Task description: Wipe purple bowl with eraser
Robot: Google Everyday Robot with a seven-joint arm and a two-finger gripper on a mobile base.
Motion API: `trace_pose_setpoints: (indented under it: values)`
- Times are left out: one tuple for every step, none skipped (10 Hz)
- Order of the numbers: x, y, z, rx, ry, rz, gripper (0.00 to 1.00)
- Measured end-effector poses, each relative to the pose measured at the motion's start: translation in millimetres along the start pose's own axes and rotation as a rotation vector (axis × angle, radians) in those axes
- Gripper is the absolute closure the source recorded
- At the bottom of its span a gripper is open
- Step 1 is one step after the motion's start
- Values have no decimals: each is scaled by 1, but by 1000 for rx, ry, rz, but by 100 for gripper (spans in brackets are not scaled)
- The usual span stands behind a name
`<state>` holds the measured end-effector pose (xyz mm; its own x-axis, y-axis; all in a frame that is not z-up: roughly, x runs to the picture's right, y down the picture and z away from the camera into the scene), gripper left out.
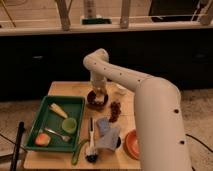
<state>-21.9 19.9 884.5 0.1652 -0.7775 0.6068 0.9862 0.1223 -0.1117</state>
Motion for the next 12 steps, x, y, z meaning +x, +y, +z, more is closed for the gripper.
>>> trace_pose_setpoints:
  values:
    - [6, -1, 0, -1, 4, 11, 100]
    - [10, -4, -2, 0, 9, 16, 100]
    - [13, -6, -2, -1, 14, 17, 100]
    - [14, -7, -3, -3, 19, 15, 100]
    - [15, -11, -4, -4, 23, 10, 100]
    - [15, -16, -3, -5, 26, 3, 100]
    - [16, -18, -3, 0, 30, 1, 100]
    - [16, -15, -3, -1, 31, 3, 100]
    - [17, -14, -3, -2, 31, 4, 100]
    - [16, -15, -3, -2, 31, 3, 100]
    - [16, -17, -3, -1, 31, 1, 100]
    - [16, -17, -3, -1, 30, 1, 100]
